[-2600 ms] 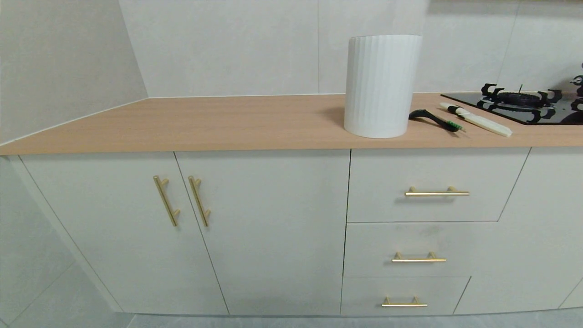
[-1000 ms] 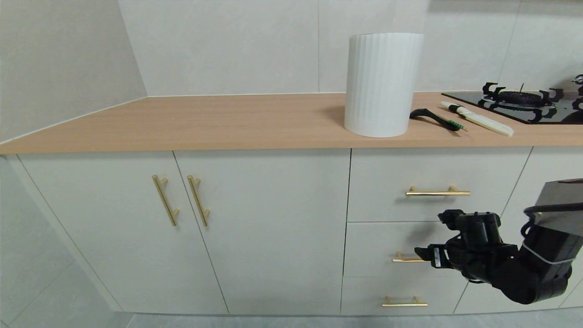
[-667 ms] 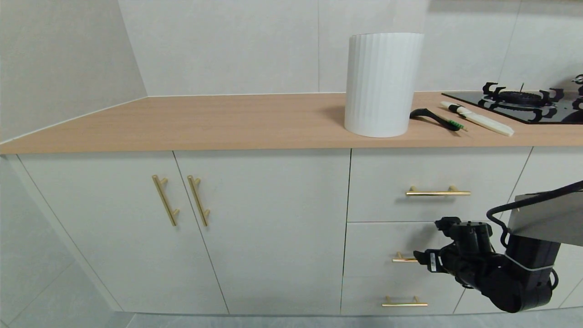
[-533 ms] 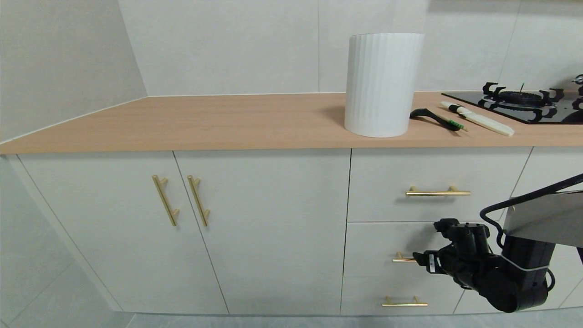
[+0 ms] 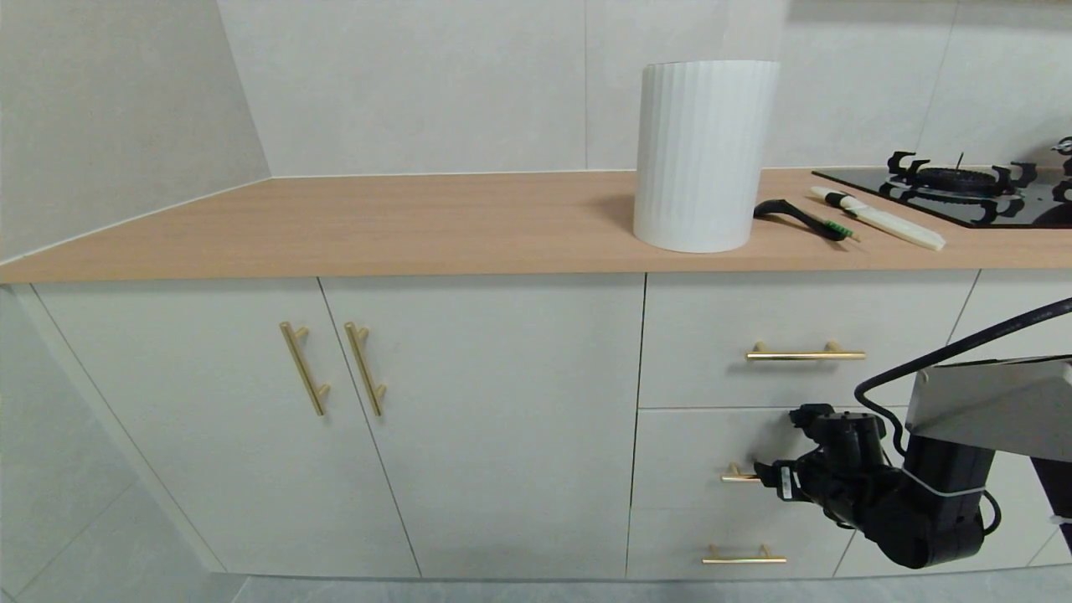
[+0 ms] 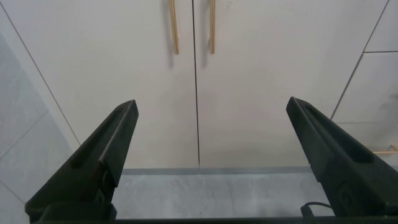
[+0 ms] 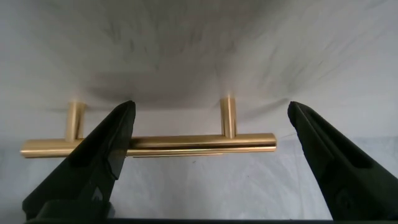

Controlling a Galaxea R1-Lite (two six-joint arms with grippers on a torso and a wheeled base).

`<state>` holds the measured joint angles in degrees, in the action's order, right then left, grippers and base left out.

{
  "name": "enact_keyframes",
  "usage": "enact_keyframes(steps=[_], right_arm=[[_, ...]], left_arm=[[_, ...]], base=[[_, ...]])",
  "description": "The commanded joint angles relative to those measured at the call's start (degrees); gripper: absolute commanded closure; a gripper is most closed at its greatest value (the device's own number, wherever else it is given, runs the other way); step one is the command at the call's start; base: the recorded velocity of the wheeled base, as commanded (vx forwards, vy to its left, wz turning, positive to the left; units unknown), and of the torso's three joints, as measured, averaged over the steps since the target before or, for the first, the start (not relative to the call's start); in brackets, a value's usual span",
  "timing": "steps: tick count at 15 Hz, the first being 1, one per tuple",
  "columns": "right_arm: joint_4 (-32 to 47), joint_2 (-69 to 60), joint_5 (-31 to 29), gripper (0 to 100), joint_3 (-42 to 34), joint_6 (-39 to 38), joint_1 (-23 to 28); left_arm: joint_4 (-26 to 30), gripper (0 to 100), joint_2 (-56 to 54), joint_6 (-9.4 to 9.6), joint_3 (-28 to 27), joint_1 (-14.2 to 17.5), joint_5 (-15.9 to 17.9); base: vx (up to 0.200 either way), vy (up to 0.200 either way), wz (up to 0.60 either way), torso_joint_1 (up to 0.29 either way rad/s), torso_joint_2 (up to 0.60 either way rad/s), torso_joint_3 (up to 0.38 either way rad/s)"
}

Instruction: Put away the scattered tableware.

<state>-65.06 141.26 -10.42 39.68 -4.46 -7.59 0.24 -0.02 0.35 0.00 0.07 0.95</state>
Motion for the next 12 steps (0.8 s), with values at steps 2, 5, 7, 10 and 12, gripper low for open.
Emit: enact_keyframes(steps=[2,5,7,10,12], right_arm=[[0.55,0.68,-0.04,0,-0.22,0.16,0.04],[1.25,0.68,0.05,0,-0.31,0.24,0.04],[2.92,0.24,0.05,0,-0.57,0.24,0.04],[3.63,-0.55,0.05,0,-2.50,1.74,0.04],[4.24,-4.77,0.49,0,-7.34,3.14,-0.14]], left_arm=[[0.02,0,0.02,0.00,0.00,0.01,0.02],[0.02,0,0.02,0.00,0.00,0.01,0.02],[0.02,0,0.02,0.00,0.00,0.01,0.02],[0.02,0,0.02,0.00,0.00,0.01,0.02],[0.02,0,0.02,0.00,0.00,0.01,0.02]], base=[[0.000,0.000,0.00,0.000,0.00,0.000],[0.000,0.000,0.00,0.000,0.00,0.000],[0.000,0.000,0.00,0.000,0.00,0.000],[0.000,0.000,0.00,0.000,0.00,0.000],[0.000,0.000,0.00,0.000,0.00,0.000]])
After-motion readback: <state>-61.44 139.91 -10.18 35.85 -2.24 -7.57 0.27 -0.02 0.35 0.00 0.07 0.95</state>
